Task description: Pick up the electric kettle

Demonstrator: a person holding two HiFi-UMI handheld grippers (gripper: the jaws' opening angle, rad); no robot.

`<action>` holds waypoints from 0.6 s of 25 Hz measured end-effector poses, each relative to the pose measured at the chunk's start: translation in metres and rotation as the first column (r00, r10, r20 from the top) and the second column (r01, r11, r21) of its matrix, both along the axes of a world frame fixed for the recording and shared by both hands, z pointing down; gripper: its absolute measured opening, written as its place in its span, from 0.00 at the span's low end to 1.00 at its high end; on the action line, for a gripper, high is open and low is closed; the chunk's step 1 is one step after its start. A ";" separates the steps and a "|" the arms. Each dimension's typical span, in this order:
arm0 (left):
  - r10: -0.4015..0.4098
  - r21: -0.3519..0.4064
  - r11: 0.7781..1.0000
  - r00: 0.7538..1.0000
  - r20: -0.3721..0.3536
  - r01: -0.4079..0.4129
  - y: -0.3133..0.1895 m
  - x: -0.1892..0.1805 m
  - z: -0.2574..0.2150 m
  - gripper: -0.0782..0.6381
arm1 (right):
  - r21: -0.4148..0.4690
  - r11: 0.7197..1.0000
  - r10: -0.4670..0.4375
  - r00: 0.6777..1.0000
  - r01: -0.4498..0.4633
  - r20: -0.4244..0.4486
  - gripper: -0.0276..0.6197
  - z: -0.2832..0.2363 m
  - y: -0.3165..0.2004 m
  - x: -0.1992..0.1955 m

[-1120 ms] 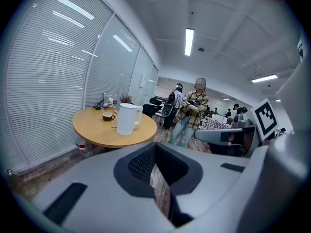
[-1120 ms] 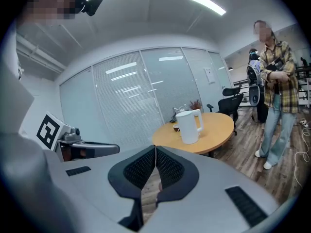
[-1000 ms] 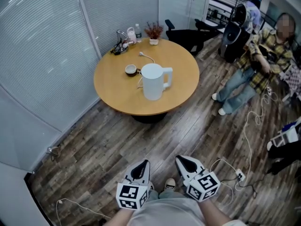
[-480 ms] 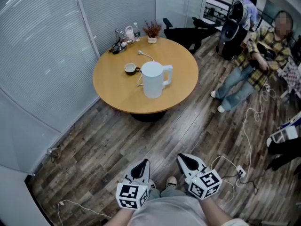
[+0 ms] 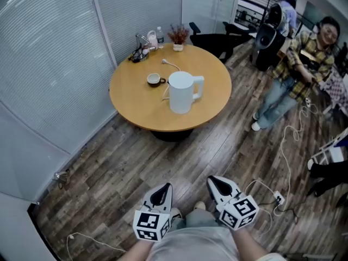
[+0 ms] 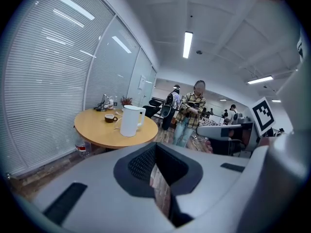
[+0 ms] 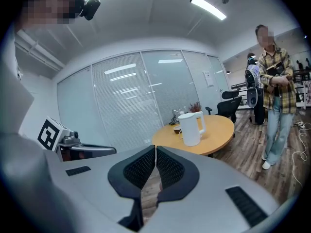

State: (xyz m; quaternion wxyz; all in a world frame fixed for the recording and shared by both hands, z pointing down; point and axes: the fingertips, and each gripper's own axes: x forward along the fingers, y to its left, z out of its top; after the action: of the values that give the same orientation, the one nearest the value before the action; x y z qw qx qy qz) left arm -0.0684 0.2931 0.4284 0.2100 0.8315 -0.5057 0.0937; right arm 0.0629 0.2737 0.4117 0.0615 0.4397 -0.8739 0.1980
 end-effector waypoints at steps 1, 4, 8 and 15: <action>0.002 -0.002 1.000 1.000 0.000 -0.002 0.000 0.000 0.000 0.11 | -0.003 1.000 0.000 1.000 0.000 -0.001 0.09 0.001 0.000 0.000; 0.008 -0.007 1.000 1.000 0.000 -0.008 -0.004 0.001 0.003 0.11 | -0.012 1.000 -0.003 1.000 0.003 0.001 0.09 0.005 -0.003 0.000; 0.014 -0.011 1.000 1.000 -0.002 -0.014 -0.020 0.007 0.007 0.11 | -0.030 1.000 -0.005 1.000 0.005 0.009 0.09 0.015 -0.015 0.005; -0.003 -0.012 1.000 1.000 0.005 0.003 -0.086 0.016 0.014 0.11 | -0.033 0.999 -0.019 1.000 0.019 0.008 0.09 0.027 -0.089 0.015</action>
State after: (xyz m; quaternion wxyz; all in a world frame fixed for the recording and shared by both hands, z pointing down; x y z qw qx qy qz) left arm -0.0528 0.2068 0.4423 0.2136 0.8293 -0.5068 0.0986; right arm 0.0784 0.1842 0.4388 0.0672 0.4294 -0.8750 0.2133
